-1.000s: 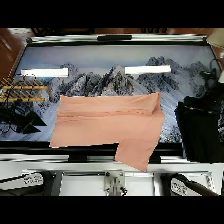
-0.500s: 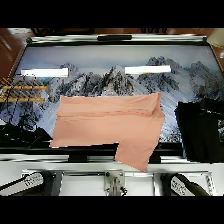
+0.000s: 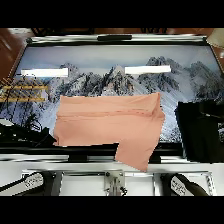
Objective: Fold the shirts.
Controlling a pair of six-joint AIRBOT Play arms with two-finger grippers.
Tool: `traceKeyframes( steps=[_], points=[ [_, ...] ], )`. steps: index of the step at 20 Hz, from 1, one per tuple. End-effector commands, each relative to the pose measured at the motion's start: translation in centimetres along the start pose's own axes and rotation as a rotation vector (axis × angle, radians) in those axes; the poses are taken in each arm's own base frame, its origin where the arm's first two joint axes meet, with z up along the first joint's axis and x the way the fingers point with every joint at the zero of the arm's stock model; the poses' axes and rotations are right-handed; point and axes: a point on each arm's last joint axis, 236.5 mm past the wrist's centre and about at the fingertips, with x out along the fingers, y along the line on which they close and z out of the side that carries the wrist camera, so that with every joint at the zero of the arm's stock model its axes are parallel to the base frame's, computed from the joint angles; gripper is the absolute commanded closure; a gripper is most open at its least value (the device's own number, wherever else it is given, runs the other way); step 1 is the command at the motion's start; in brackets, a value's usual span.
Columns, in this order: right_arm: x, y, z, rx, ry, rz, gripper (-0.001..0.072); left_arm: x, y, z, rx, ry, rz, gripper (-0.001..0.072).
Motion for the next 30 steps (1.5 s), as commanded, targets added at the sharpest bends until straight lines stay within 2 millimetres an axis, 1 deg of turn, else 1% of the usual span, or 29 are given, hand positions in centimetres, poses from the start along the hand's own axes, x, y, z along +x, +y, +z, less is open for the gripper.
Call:
traceKeyframes(
  steps=[1,2,3,4,6,8,10,13,18,22,23,24,26,27,28,30],
  points=[
    [5.1,1.7,-5.3,-0.005,0.125,0.058,0.024,0.1,-0.4,-0.2,0.012,0.006,-0.008,0.0675],
    [7.4,3.1,-7.8,-0.02,0.151,0.111,0.024,0.0,-0.4,-0.2,0.024,0.004,-0.008,0.0675],
    [9.1,4.9,-9.7,-0.012,0.165,0.178,0.024,0.0,-0.4,-0.1,0.045,0.0,-0.008,0.0676],
    [10.7,6.9,-11.2,0.01,0.164,0.255,0.024,0.0,-0.5,0.0,0.057,-0.004,-0.01,0.0676],
    [13.1,10.1,-12.6,0.08,0.154,0.38,0.024,0.0,-0.6,0.1,0.054,-0.01,-0.014,0.0676],
    [15.0,11.8,-13.5,0.152,0.18,0.447,0.024,0.0,-0.6,-0.1,0.051,-0.002,-0.017,0.0676],
    [16.1,12.6,-13.6,0.19,0.193,0.478,0.0241,0.0,-0.7,-0.2,0.051,0.005,-0.02,0.0676],
    [16.3,13.6,-12.2,0.227,0.166,0.526,0.0242,0.0,-0.7,-0.2,0.052,0.003,-0.02,0.0676],
    [17.7,14.1,-12.2,0.116,0.131,0.424,0.0243,0.0,-0.7,-0.1,0.053,0.0,-0.018,0.0676],
    [18.0,14.4,-11.7,0.129,0.109,0.407,0.0243,0.0,-0.7,-0.1,0.052,-0.001,-0.018,0.0676],
    [18.0,14.4,-11.8,0.129,0.109,0.407,0.0279,0.0,-0.7,-0.2,0.051,0.002,-0.02,0.0676],
    [18.0,14.5,-11.8,0.132,0.11,0.411,0.0283,0.0,-0.7,-0.2,0.052,0.002,-0.019,0.0676],
    [17.7,15.1,-11.9,0.137,0.119,0.435,0.0477,0.0,-0.7,-0.1,0.052,-0.001,-0.018,0.0676],
    [17.5,15.5,-12.2,0.116,0.129,0.457,0.0604,0.0,-0.7,-0.1,0.054,-0.002,-0.018,0.0675],
    [17.2,15.9,-12.5,0.09,0.137,0.475,0.0653,0.0,-0.7,0.0,0.063,-0.003,-0.017,0.0676],
    [16.4,16.4,-12.5,0.012,0.133,0.507,0.0654,-0.4,-0.8,0.2,0.102,-0.008,-0.018,0.0676]
  ],
)
